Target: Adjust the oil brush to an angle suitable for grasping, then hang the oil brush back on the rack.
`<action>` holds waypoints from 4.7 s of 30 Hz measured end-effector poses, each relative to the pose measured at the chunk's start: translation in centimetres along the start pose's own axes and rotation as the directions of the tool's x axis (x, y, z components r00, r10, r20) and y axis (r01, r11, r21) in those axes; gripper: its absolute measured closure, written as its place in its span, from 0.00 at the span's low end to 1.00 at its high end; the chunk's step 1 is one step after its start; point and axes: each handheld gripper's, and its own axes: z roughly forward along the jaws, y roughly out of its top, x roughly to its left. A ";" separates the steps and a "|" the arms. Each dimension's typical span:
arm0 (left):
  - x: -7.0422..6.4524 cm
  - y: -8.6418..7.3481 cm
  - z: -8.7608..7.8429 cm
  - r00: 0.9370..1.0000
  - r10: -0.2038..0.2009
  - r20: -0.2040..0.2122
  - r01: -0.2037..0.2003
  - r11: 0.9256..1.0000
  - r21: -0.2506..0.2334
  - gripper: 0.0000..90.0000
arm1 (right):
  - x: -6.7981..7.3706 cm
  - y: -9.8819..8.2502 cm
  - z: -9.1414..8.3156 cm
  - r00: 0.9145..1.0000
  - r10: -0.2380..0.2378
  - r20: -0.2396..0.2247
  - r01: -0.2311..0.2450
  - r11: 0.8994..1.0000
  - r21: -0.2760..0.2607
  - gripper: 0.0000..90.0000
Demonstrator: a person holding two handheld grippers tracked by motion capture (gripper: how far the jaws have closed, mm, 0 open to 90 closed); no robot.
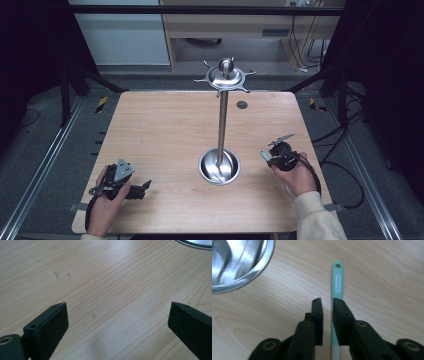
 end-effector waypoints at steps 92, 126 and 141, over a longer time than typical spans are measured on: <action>0.0 0.0 0.0 1.000 0.001 -0.002 -0.001 1.000 0.003 0.03 | -2.5 -0.4 -15.3 0.996 0.035 -0.078 -0.059 0.939 -0.339 0.91; 0.0 0.0 -0.1 1.000 0.002 -0.004 -0.002 1.000 0.004 0.03 | 0.4 0.3 -20.1 0.994 -0.051 -0.095 -0.011 0.831 -0.556 0.91; 0.0 0.0 -0.1 1.000 0.002 -0.005 -0.002 1.000 0.004 0.03 | 1.9 0.9 -21.2 0.991 -0.094 -0.093 0.021 0.805 -0.592 0.92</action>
